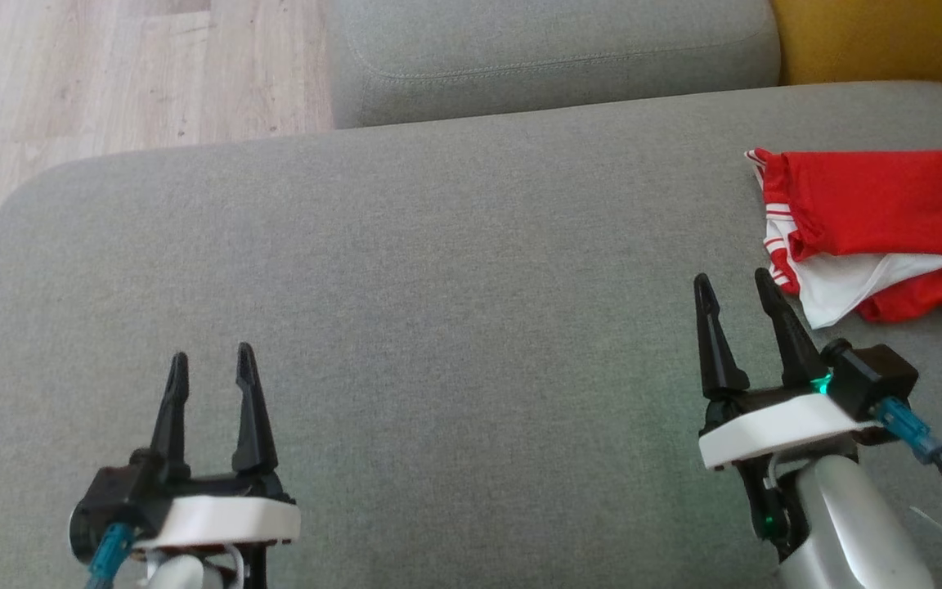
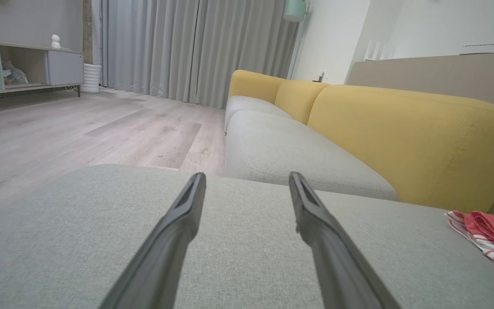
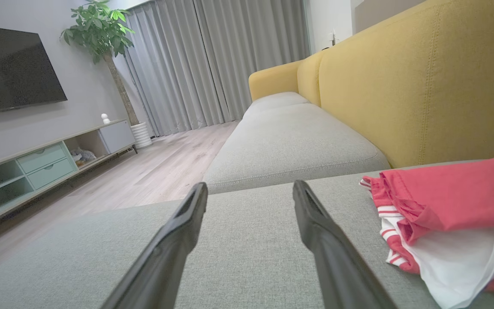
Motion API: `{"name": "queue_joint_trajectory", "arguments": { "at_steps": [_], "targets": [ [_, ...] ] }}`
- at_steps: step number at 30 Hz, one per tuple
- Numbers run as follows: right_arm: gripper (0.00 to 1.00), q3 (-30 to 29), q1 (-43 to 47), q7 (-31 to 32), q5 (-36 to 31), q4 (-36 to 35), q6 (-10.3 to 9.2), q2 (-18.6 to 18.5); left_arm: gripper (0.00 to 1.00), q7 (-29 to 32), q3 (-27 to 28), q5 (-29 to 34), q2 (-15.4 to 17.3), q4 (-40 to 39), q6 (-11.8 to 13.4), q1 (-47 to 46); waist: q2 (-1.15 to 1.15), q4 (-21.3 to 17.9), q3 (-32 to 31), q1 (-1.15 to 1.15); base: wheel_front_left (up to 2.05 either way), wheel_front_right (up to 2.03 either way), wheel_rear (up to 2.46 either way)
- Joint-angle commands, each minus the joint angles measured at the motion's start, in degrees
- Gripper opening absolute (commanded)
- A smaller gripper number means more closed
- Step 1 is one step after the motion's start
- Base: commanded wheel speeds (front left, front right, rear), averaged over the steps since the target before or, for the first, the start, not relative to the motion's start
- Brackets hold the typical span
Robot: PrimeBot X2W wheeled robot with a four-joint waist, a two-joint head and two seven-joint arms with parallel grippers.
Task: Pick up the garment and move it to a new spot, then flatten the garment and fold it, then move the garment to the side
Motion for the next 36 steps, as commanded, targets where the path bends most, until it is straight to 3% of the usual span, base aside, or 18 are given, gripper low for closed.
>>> {"name": "queue_joint_trajectory", "arguments": {
  "at_steps": [1, 16, 27, 28, 36],
  "targets": [
    [1.00, 1.5, -1.2, -0.8, 0.2, -2.2, -0.05, 0.0, 1.00, -0.3, 2.2, -0.7, 0.3, -1.8, -0.1, -2.0, 0.00, 0.0, 0.1, 0.00, 0.00, 0.00, 0.00],
    [1.00, 1.2, -0.9, -0.8, 0.9, -3.3, -0.05, 0.0, 1.00, -0.3, 2.3, -4.2, 0.3, -2.0, -1.3, -1.3, 0.00, -0.5, 0.1, 0.00, 0.00, 0.00, 0.00],
    [1.00, 1.7, -0.9, -0.8, 1.8, -3.4, -0.05, 0.0, 1.00, -0.3, 3.3, -5.9, 0.3, -2.5, 0.0, -1.4, 0.00, -0.8, 0.3, 0.00, 0.00, 0.00, 0.00],
    [0.00, 0.4, 0.0, 0.0, 1.5, -1.3, 0.00, 0.0, 0.00, 0.0, 1.2, -5.8, 0.0, -0.7, -0.1, 0.0, 0.00, -0.8, 0.3, 0.00, 0.00, 0.00, 0.00],
    [0.00, 0.4, 1.8, 0.6, 4.2, 1.3, 0.00, 0.0, 0.00, 0.8, 1.7, -8.2, -0.1, 2.4, -0.4, 0.7, 0.00, -0.7, 0.3, 0.00, 0.00, 0.00, 0.00]
  ]
}}
